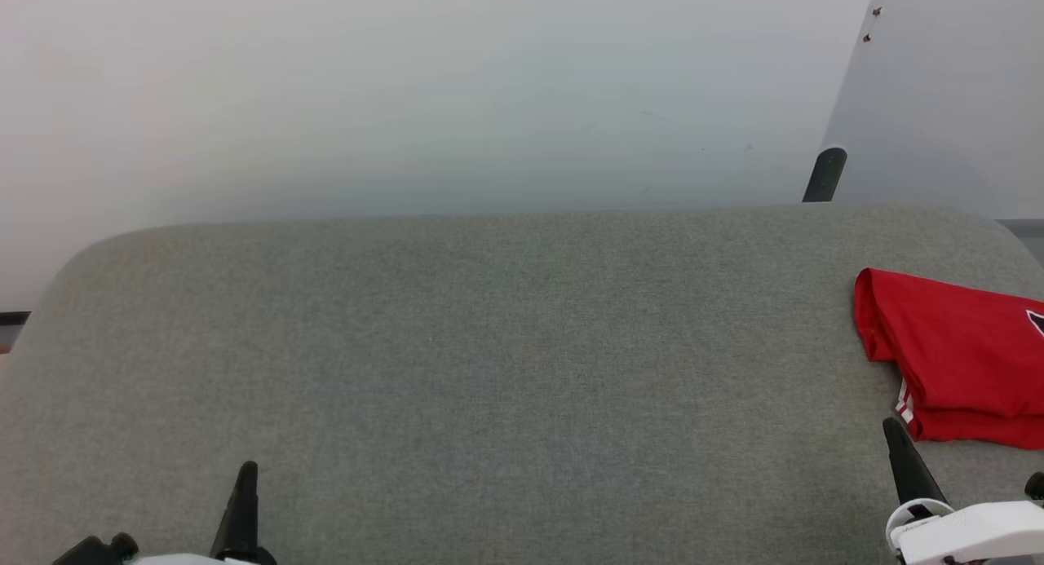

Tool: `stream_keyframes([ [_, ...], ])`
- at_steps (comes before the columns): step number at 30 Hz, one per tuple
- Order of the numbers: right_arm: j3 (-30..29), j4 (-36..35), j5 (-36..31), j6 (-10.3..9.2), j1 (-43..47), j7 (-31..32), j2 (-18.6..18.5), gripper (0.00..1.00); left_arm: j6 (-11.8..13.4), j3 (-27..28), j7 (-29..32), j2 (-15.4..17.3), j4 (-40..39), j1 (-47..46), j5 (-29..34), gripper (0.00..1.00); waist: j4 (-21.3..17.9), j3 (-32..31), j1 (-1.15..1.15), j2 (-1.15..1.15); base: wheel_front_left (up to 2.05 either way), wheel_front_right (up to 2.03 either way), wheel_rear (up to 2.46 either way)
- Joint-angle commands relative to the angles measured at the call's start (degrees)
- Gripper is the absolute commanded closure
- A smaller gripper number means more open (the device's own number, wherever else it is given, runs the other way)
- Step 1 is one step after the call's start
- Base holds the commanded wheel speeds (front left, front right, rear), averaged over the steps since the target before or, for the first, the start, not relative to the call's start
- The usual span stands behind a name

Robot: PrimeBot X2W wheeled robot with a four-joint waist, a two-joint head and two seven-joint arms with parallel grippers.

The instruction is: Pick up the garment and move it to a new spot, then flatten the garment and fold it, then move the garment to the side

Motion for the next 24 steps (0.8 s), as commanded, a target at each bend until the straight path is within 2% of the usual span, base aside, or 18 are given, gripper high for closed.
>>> stream_keyframes([
  [1, -0.38, -0.68, 2.06, -0.01, -1.54, 0.26, 0.1, 1.0, -0.31, 0.32, 0.41, 0.07, -0.46, -1.56, -1.8, 1.0, 0.04, 0.1, 0.0, 0.0, 0.0, 0.0, 0.0],
  [24, -1.18, -0.63, 15.02, -0.02, -2.75, 2.28, 1.33, 1.0, -0.42, 0.52, 3.82, -1.95, -0.24, -4.28, -12.5, 1.0, 0.4, 1.19, 0.0, 0.0, 0.0, 0.0, 0.0],
])
